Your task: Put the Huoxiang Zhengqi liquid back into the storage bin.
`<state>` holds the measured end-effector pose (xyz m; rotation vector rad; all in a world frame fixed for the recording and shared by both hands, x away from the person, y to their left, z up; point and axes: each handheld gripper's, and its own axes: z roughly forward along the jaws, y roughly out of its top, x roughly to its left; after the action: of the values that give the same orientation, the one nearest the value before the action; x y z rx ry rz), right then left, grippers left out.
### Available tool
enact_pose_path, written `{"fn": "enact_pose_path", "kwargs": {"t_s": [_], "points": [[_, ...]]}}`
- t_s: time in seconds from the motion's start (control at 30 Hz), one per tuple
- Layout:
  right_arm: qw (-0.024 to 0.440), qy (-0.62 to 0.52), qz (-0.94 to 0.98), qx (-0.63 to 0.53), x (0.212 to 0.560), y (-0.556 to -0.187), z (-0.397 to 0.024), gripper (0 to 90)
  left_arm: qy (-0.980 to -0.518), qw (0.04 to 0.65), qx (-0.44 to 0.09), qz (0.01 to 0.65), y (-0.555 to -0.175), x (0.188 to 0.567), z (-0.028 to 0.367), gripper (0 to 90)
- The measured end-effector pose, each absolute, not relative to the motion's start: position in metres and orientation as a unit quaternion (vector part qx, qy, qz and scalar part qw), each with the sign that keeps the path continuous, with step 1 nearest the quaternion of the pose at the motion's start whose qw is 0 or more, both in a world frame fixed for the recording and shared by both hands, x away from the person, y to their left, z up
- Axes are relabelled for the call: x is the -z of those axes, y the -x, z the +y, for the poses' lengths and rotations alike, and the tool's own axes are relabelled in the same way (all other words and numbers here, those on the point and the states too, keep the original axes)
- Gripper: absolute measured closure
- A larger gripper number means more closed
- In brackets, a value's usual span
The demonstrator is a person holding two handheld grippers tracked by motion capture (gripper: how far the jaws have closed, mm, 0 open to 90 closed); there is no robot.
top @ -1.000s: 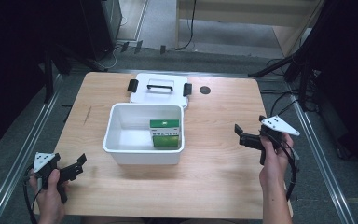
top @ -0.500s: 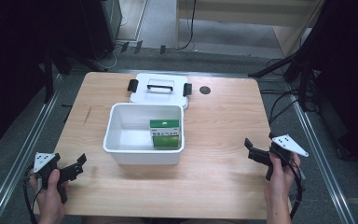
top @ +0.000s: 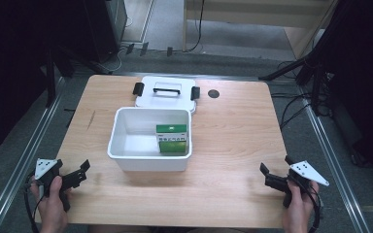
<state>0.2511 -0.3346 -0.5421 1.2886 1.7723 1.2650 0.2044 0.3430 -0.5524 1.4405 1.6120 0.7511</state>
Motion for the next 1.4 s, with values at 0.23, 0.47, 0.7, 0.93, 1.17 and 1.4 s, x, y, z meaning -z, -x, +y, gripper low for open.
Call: {"fn": "enact_pose_path", "kwargs": {"t_s": [0.23, 0.47, 0.7, 0.93, 1.17, 1.4], "points": [[0.303, -0.485, 0.677, -0.463, 0.544, -0.232, -0.339, 0.0, -0.572, 0.415, -0.299, 0.642, -0.204, 0.552, 0.343, 0.1], [0.309, -0.49, 0.669, -0.466, 0.545, -0.218, -0.341, 0.0, -0.572, 0.415, -0.298, 0.642, -0.204, 0.553, 0.343, 0.1], [0.301, -0.491, 0.669, -0.47, 0.546, -0.212, -0.336, 0.0, -0.572, 0.415, -0.295, 0.643, -0.205, 0.553, 0.344, 0.1], [0.308, -0.509, 0.645, -0.48, 0.546, -0.214, -0.338, 0.0, -0.573, 0.413, -0.296, 0.643, -0.205, 0.552, 0.344, 0.1], [0.263, -0.509, 0.616, -0.54, 0.547, -0.212, -0.351, 0.0, -0.572, 0.414, -0.296, 0.643, -0.205, 0.553, 0.344, 0.1], [0.233, -0.482, 0.633, -0.559, 0.547, -0.215, -0.349, 11.7, -0.573, 0.413, -0.296, 0.644, -0.205, 0.553, 0.343, 0.1]]}}
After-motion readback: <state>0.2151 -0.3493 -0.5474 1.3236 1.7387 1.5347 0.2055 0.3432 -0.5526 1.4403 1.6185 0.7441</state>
